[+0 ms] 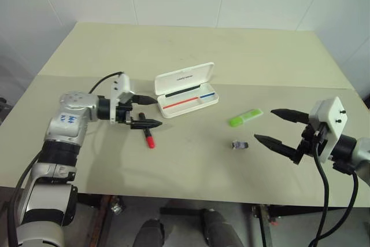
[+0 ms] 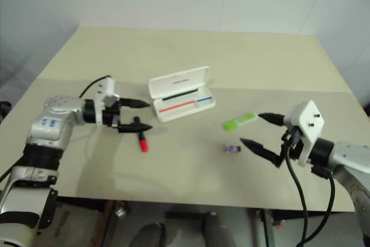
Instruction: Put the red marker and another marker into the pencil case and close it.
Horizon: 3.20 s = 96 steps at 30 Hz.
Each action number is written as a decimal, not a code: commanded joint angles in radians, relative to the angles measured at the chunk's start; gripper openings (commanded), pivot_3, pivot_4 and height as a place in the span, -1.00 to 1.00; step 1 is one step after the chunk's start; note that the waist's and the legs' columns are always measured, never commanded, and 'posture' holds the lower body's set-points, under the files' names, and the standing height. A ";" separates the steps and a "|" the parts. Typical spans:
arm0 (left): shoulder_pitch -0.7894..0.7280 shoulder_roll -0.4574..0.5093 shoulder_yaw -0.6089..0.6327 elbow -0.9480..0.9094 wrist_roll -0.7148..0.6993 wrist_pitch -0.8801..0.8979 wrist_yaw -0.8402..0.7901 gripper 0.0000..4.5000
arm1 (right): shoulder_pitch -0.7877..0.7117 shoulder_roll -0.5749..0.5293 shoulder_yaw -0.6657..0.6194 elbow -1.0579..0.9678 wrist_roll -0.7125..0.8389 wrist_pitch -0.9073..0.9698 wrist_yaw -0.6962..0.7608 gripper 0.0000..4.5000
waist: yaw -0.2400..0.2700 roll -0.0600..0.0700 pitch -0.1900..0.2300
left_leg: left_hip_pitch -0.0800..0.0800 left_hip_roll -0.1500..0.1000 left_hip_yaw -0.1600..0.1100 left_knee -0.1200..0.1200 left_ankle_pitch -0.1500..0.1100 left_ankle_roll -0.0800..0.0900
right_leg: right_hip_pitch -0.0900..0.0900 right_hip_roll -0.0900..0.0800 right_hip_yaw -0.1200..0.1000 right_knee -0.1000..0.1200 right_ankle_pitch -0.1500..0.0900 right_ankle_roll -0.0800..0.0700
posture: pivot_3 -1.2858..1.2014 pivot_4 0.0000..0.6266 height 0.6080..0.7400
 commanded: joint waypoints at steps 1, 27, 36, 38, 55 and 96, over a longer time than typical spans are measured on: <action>-0.078 -0.055 -0.032 0.085 0.044 -0.045 0.004 0.98 | 0.016 0.021 -0.055 -0.044 0.016 -0.002 -0.048 1.00 | -0.001 0.000 0.000 | 0.000 0.000 0.000 0.000 0.000 0.000 | 0.001 0.000 0.000 -0.001 0.000 0.000 | 0.03 -0.52 1.00; -0.354 -0.275 -0.116 0.708 0.346 -0.395 0.088 0.90 | 0.177 0.052 -0.177 -0.120 0.012 -0.020 -0.134 1.00 | 0.006 -0.001 0.000 | 0.007 -0.002 -0.001 -0.002 0.000 0.001 | 0.011 0.000 0.001 -0.005 0.001 0.003 | 0.03 -0.52 1.00; -0.353 -0.274 -0.087 0.712 0.351 -0.409 0.113 -0.34 | 0.157 0.045 -0.160 -0.097 -0.003 -0.027 -0.134 1.00 | 0.008 -0.002 0.001 | 0.008 -0.002 -0.001 -0.003 0.000 0.001 | 0.011 0.000 0.002 -0.005 0.001 0.003 | 0.03 -0.52 1.00; -0.351 -0.267 -0.073 0.708 0.345 -0.413 0.113 -0.67 | 0.146 0.042 -0.154 -0.087 -0.006 -0.028 -0.131 1.00 | 0.009 -0.002 0.001 | 0.007 -0.002 -0.001 -0.003 0.000 0.001 | 0.010 0.000 0.002 -0.005 0.001 0.003 | 0.03 -0.52 1.00; -0.179 -0.125 0.000 0.323 0.245 -0.436 -0.043 -0.99 | 0.087 0.001 -0.127 -0.008 -0.028 -0.042 -0.068 1.00 | 0.015 -0.002 0.001 | 0.008 -0.001 -0.001 -0.005 0.000 0.001 | 0.010 0.000 0.002 -0.005 0.000 0.002 | 0.03 -0.52 1.00; 0.155 -0.047 -0.174 -0.289 0.268 -0.265 0.044 -0.99 | 0.109 -0.009 -0.149 -0.027 -0.010 -0.004 -0.072 1.00 | 0.017 -0.002 0.001 | 0.010 -0.001 0.000 -0.004 0.000 0.001 | 0.010 0.000 0.001 -0.004 -0.001 0.001 | 0.03 -0.52 1.00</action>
